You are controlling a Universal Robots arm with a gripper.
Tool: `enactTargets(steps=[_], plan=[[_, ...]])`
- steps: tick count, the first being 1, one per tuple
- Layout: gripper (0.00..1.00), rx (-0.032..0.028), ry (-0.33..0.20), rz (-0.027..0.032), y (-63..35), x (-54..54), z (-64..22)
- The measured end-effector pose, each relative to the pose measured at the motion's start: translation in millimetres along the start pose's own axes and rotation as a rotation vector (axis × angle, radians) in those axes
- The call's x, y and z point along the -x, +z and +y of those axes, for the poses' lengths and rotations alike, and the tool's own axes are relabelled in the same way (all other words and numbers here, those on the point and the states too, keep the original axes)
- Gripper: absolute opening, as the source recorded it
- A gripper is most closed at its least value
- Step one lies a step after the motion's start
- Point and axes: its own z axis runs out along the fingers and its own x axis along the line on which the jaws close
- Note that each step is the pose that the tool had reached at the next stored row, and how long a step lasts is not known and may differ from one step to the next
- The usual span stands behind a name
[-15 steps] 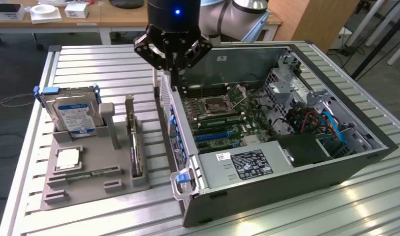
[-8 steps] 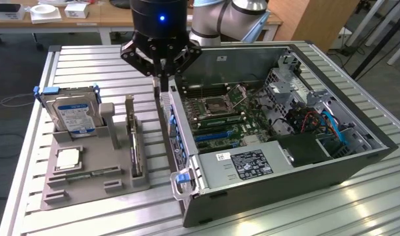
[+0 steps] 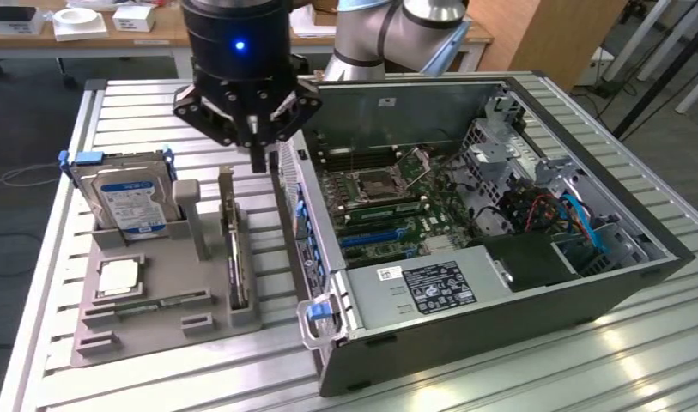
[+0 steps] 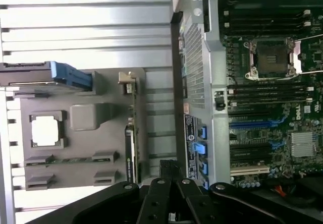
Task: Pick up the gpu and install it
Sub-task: 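Reach for the gpu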
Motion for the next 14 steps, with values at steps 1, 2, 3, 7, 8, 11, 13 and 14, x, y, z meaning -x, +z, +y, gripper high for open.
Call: enactTargets(steps=[1, 2, 3, 7, 8, 11, 13, 14], plan=[[0.1, 0.0001, 0.0, -0.0001, 0.5, -3.9, -1.0], [0.1, 0.0, 0.0, 0.0, 1.1, -7.5, -1.6], [0.1, 0.0001, 0.0, 0.0, 1.8, -10.6, -2.0], [0.1, 0.0002, 0.0, -0.0001, 5.4, -17.9, -2.8], [0.1, 0.0001, 0.0, 0.0004, 6.2, -19.0, -2.9], [0.1, -0.0003, 0.0, 0.0051, 8.0, -20.8, -3.3], [0.1, -0.001, 0.0, 0.013, 8.9, -21.6, -3.3], [0.1, -0.0013, 0.001, 0.0174, 9.2, -22.0, -3.3]])
